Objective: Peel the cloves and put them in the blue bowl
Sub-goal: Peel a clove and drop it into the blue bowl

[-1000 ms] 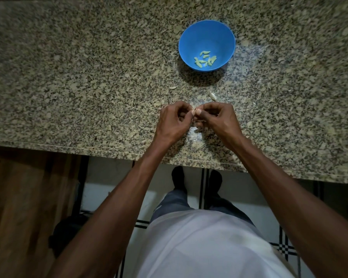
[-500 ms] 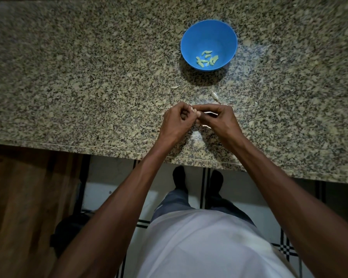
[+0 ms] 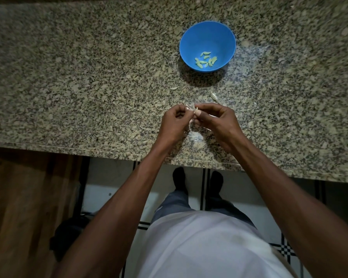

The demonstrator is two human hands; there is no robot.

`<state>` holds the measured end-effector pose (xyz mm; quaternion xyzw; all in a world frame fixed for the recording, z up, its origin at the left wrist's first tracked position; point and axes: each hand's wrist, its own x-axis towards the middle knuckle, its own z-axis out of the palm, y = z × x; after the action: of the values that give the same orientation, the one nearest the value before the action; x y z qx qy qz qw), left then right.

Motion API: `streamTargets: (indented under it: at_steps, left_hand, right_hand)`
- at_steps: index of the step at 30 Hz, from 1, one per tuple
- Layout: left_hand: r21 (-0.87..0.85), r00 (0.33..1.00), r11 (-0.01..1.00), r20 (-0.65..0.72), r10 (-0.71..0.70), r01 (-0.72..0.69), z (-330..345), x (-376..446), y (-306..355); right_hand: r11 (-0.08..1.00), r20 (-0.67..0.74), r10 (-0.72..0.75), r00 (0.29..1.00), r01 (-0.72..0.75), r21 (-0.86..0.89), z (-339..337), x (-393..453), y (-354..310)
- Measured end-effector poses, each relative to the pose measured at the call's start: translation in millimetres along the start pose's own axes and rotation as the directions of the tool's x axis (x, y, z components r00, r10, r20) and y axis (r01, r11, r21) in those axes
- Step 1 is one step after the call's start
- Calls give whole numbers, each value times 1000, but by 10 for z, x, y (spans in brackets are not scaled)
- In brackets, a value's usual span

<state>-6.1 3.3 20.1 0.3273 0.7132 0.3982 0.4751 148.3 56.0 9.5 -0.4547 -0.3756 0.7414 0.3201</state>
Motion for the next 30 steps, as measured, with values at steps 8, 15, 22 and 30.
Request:
streamTargets:
  at_steps: [8, 15, 22, 30]
  left_hand:
    - [-97, 997, 994, -62, 46, -52, -84, -45, -8]
    - [-71, 994, 991, -7, 111, -111, -148, -38, 24]
    - [-37, 990, 990, 30, 139, -138, -184, -10, 1]
    - [-63, 985, 984, 23, 169, -167, -165, -22, 5]
  right_hand:
    - [996, 11, 83, 997, -83, -16, -79, -6, -61]
    - [992, 48, 89, 995, -85, -90, -98, -29, -123]
    - [982, 84, 115, 990, -101, -157, -106, 8, -157]
    - [979, 100, 183, 978, -171, -112, -149, 18, -146]
